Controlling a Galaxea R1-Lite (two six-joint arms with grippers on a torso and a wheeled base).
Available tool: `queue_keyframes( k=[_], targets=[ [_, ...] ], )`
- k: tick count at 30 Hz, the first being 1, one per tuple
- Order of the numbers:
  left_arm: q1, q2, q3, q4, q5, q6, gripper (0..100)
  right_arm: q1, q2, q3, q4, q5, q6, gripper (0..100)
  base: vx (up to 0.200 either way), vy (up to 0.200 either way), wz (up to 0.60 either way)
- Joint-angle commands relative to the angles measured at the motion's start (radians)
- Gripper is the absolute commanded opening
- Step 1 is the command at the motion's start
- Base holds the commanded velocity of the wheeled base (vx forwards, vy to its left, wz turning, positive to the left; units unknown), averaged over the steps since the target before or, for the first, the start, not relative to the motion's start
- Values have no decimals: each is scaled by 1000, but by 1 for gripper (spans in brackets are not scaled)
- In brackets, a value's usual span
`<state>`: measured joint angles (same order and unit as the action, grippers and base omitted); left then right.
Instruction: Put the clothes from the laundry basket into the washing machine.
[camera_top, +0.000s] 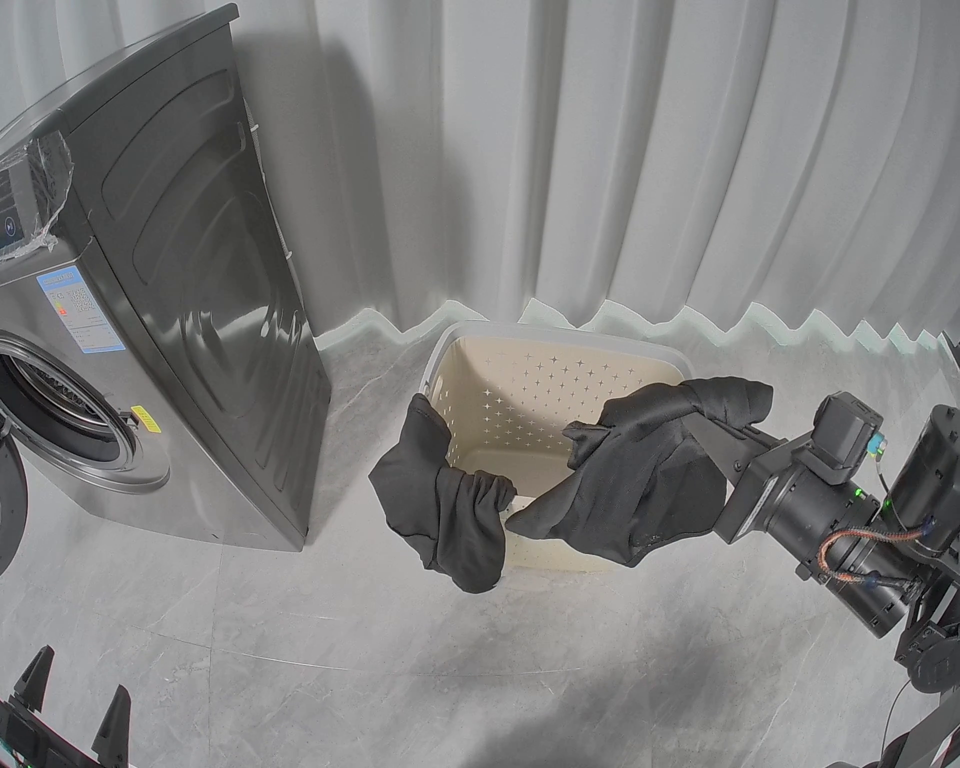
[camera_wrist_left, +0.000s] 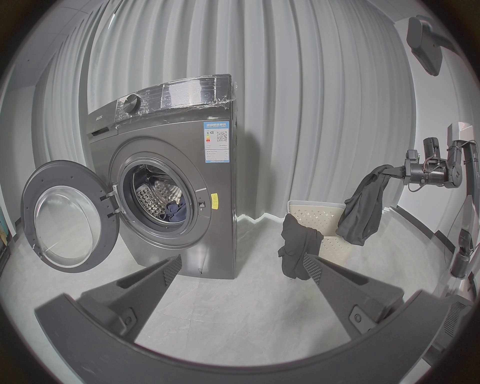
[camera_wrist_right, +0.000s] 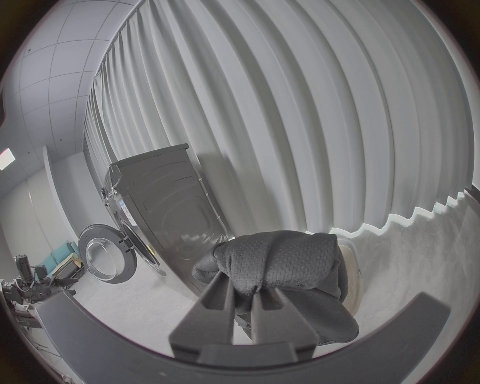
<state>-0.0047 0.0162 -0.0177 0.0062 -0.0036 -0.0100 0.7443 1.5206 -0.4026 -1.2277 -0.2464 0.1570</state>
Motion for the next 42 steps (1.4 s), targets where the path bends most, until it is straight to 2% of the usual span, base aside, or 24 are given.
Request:
queue_keyframes(
  k=[1,42],
  targets=[
    [0,-13,15,0,-3,-2,100,-2,0,-2,-6,1,1,0,0,0,0],
    [0,-13,15,0,-1,-25,100,14,30,-25,-59,15,1,0,0,200,0]
  ],
)
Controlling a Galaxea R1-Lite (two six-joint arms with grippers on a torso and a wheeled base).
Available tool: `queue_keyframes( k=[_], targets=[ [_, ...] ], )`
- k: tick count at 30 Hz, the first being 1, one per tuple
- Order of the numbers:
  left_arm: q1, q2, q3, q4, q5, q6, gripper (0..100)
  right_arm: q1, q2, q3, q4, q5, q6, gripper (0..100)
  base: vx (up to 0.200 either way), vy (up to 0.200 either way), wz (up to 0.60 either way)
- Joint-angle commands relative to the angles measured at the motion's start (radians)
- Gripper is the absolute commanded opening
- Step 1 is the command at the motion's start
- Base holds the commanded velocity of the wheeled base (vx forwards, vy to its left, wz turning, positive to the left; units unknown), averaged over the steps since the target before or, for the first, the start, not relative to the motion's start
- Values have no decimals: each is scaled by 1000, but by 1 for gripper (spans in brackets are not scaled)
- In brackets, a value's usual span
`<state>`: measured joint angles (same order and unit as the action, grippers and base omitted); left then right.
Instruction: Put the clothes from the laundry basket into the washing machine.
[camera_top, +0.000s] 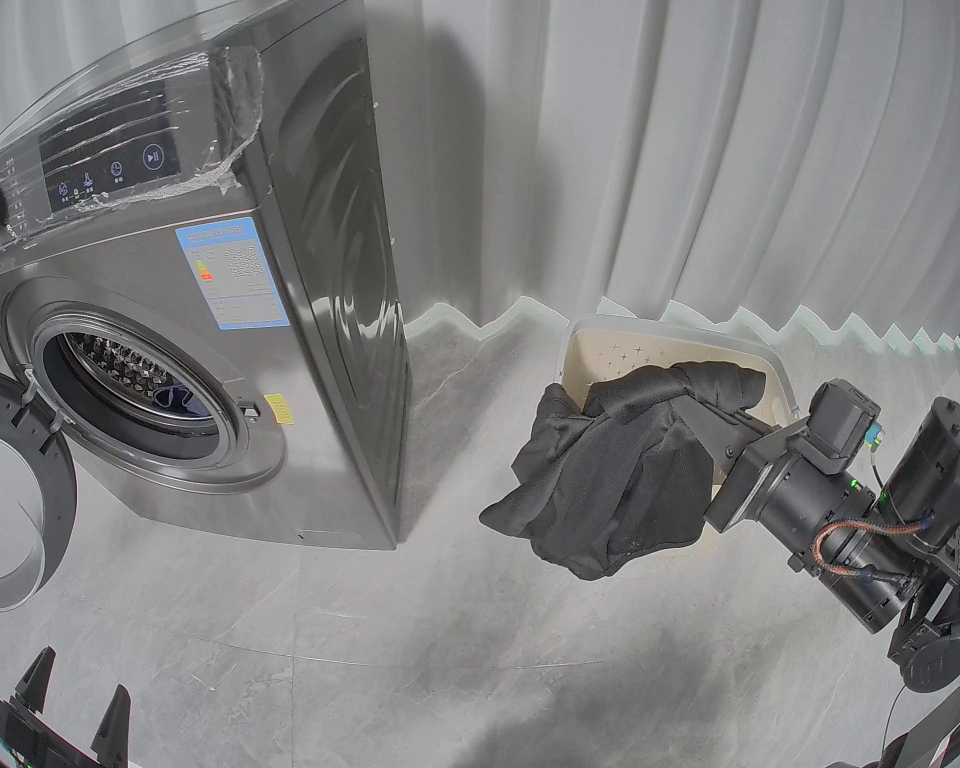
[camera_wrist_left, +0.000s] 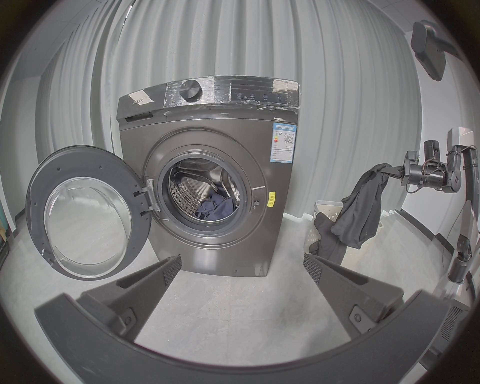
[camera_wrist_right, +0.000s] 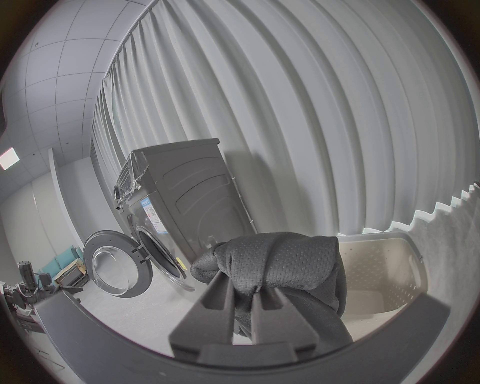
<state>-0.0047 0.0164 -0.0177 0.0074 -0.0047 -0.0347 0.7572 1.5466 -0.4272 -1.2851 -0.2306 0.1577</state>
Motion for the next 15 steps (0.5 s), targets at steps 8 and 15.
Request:
queue_keyframes(
  k=[8,15],
  targets=[
    [0,-13,15,-1,2,-1,100,1,6,-4,-2,-1,0,0,0,25,0],
    [0,-13,15,0,2,1,100,1,12,-2,-3,1,2,0,-57,0,0]
  ],
)
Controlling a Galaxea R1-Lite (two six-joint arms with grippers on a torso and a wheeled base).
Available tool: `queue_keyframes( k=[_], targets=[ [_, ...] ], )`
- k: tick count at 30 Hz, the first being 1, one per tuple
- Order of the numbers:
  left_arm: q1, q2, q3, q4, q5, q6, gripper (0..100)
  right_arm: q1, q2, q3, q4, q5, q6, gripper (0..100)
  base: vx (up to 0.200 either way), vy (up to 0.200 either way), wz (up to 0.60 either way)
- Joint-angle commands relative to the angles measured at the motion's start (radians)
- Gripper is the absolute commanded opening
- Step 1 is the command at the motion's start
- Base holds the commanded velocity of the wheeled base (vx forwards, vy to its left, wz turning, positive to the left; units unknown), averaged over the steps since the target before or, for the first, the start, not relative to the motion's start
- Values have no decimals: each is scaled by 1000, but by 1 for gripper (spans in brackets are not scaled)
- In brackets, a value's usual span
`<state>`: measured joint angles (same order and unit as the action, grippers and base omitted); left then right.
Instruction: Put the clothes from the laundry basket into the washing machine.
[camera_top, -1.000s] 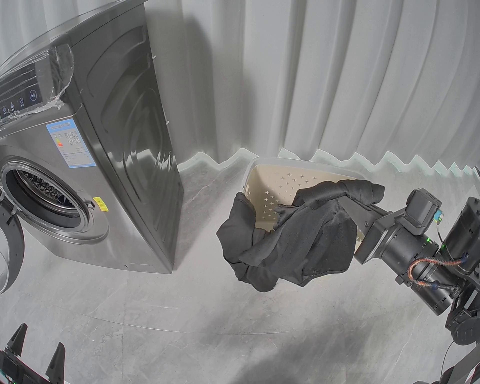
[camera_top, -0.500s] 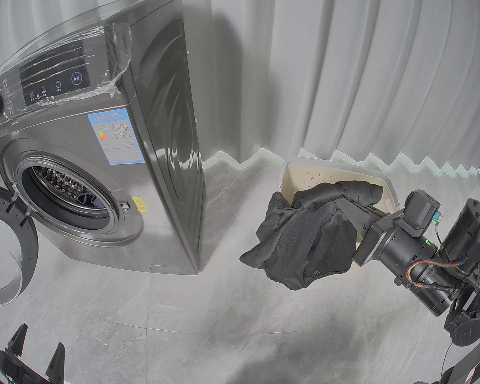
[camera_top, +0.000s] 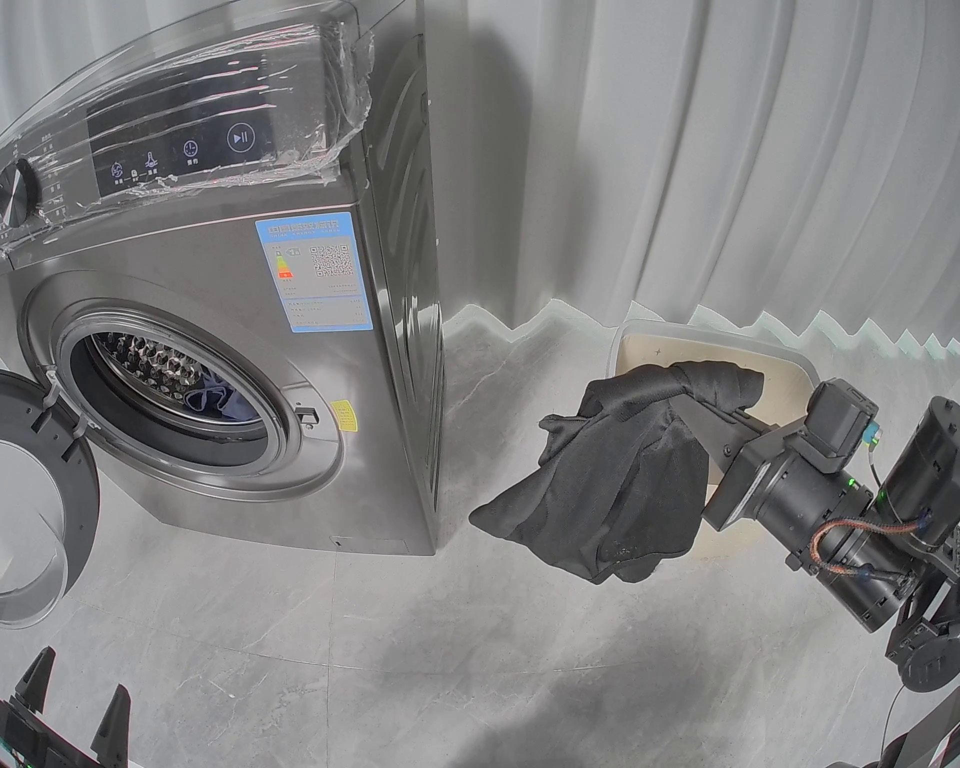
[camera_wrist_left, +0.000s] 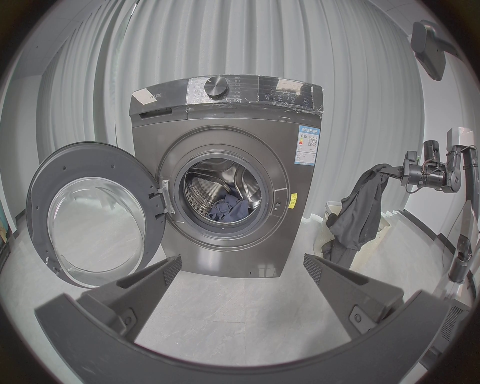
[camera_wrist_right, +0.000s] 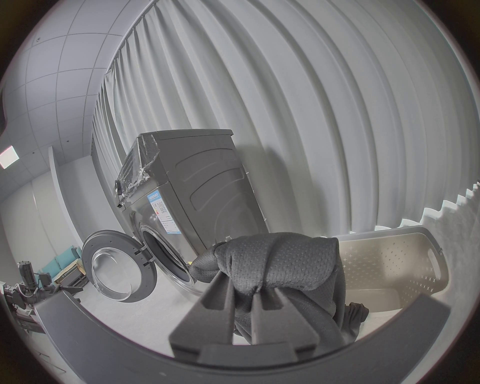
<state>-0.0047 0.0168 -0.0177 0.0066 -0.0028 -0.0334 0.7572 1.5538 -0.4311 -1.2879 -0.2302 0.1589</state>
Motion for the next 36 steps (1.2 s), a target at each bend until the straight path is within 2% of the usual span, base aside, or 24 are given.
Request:
queue_keyframes(
  k=[1,13,19,36],
  targets=[
    [0,-14,15,0,0,0,100,1,5,3,-1,0,1,0,-200,0,0],
    [0,-14,15,1,1,-2,100,1,6,8,-1,2,1,0,-200,0,0],
    [0,-14,15,1,4,-2,100,1,6,9,1,2,1,0,0,0,0],
    [0,-14,15,1,4,-2,100,1,19,9,-1,0,1,0,0,200,0]
  ],
)
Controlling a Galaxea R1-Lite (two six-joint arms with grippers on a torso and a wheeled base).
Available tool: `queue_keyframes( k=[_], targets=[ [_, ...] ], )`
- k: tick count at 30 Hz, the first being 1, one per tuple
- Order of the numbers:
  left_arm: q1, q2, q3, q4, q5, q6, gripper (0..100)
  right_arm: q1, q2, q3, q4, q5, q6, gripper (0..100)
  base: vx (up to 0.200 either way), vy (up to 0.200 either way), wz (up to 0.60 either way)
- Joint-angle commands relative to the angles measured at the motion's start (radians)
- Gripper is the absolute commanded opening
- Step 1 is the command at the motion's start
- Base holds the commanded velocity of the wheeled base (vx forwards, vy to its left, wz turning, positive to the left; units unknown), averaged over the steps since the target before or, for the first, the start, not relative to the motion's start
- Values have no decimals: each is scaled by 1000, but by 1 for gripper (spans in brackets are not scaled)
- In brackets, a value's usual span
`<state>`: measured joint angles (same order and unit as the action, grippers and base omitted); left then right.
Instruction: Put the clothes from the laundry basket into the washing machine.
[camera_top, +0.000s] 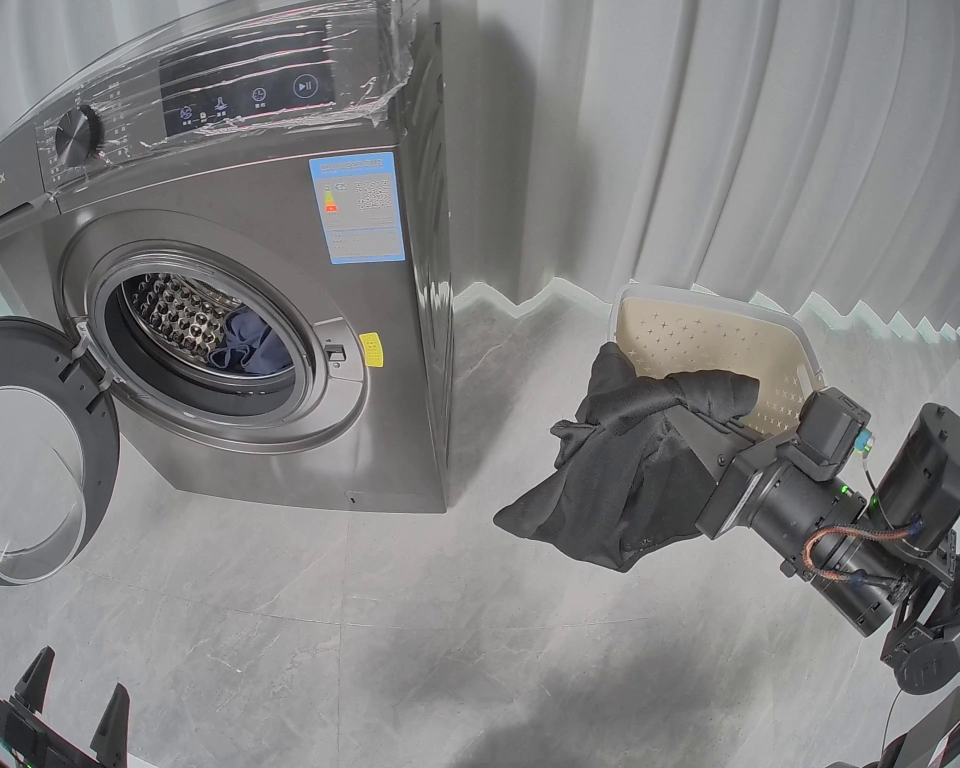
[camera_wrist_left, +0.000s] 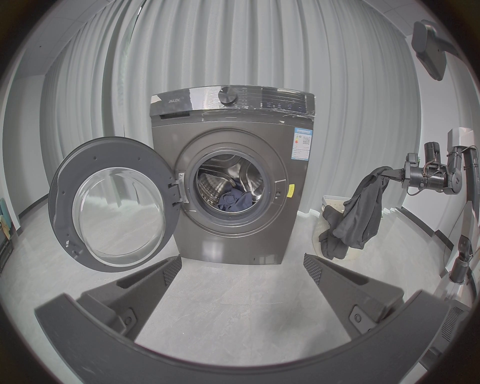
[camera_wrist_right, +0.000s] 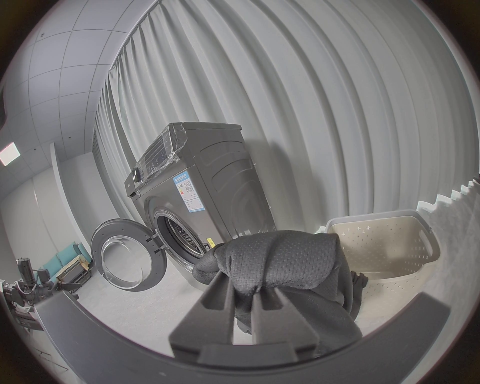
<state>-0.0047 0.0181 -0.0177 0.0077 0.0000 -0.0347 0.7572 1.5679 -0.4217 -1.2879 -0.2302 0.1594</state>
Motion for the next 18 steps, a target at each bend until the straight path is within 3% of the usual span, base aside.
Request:
queue_keyframes(
  k=[1,18],
  targets=[
    [0,-15,15,0,0,-1,100,1,4,0,-1,0,0,0,0,200,0],
    [0,-15,15,0,0,-1,100,1,6,1,1,0,-1,0,0,200,0]
  ],
)
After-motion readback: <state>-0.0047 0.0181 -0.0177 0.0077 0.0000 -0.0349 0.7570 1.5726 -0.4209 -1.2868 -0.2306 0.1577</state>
